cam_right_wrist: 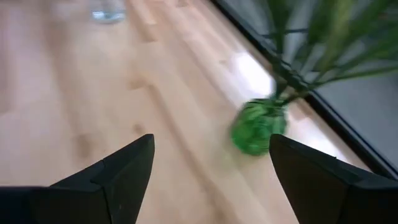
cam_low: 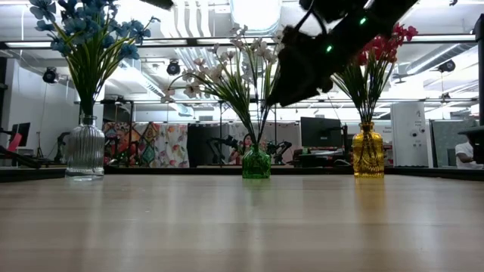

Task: Sort flowers into vase by color
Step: Return to Home Position

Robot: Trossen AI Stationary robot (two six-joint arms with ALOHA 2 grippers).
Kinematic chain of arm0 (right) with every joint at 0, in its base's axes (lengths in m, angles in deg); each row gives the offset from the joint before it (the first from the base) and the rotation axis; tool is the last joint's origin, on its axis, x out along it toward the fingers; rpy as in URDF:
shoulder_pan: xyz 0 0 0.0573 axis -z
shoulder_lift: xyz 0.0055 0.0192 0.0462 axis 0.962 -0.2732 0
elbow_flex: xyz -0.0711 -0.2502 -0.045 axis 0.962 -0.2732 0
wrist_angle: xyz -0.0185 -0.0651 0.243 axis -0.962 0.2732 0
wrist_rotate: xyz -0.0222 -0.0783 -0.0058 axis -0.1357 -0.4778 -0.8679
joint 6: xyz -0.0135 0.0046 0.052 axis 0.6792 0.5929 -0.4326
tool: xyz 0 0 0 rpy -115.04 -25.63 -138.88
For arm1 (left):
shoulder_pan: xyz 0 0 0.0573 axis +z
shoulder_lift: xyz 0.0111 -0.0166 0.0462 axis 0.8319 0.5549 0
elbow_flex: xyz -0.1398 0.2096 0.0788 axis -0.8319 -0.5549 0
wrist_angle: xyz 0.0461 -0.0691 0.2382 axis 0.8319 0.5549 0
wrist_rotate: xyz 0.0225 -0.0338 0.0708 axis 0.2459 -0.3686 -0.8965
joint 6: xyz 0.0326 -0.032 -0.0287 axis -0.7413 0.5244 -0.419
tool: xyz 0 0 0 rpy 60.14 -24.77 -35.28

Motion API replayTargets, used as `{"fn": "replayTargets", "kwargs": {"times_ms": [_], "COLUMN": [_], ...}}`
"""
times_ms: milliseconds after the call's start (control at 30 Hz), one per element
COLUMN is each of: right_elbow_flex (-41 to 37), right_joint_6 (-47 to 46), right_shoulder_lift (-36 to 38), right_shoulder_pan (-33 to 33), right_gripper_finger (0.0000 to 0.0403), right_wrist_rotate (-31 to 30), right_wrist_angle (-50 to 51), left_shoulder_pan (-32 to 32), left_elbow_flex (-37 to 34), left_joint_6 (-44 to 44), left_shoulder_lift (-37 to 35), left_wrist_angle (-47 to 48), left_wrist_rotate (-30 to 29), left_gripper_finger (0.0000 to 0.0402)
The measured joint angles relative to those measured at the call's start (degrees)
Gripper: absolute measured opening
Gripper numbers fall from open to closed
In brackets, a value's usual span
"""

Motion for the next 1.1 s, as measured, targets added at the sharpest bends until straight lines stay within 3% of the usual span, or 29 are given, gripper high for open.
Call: {"fn": "replayTargets", "kwargs": {"times_ms": [367, 567, 767, 867, 1033, 1100], "right_elbow_flex": [0.0, -0.26, -0.33, -0.39, -1.63, -2.25], "right_joint_6": [2.9, 4.26, -3.12, -4.74, -6.07, -7.06], "right_shoulder_lift": [7.5, 12.3, 15.58, 16.12, 16.29, 16.35], "right_shoulder_pan": [-16.55, -26.43, -33.63, -35.87, -38.03, -38.05], "right_gripper_finger": [0.0306, 0.0313, 0.0309, 0.0306, 0.0308, 0.0311], "right_wrist_rotate": [0.01, 0.0, 0.03, 0.04, 0.02, 0.04], "right_wrist_angle": [8.17, 15.82, 26.39, 29.96, 34.51, 33.29], "left_shoulder_pan": [-14.57, -24.35, -28.73, -28.9, -28.93, -29.57], "left_elbow_flex": [4.23, 3.06, 2.74, 2.74, 2.62, 2.14], "left_joint_6": [7.3, 19.4, 33.91, 34.02, 27.25, 23.74], "left_shoulder_lift": [0.04, 0.12, 0.37, 1.9, 3.8, 3.91], "left_wrist_angle": [-0.35, -0.8, -1.77, -2.36, -2.18, -2.12], "left_wrist_rotate": [1.78, 1.76, -1.35, -5.09, -1.47, -5.01], "left_gripper_finger": [0.0164, 0.0164, 0.0164, 0.0164, 0.0164, 0.0164]}}
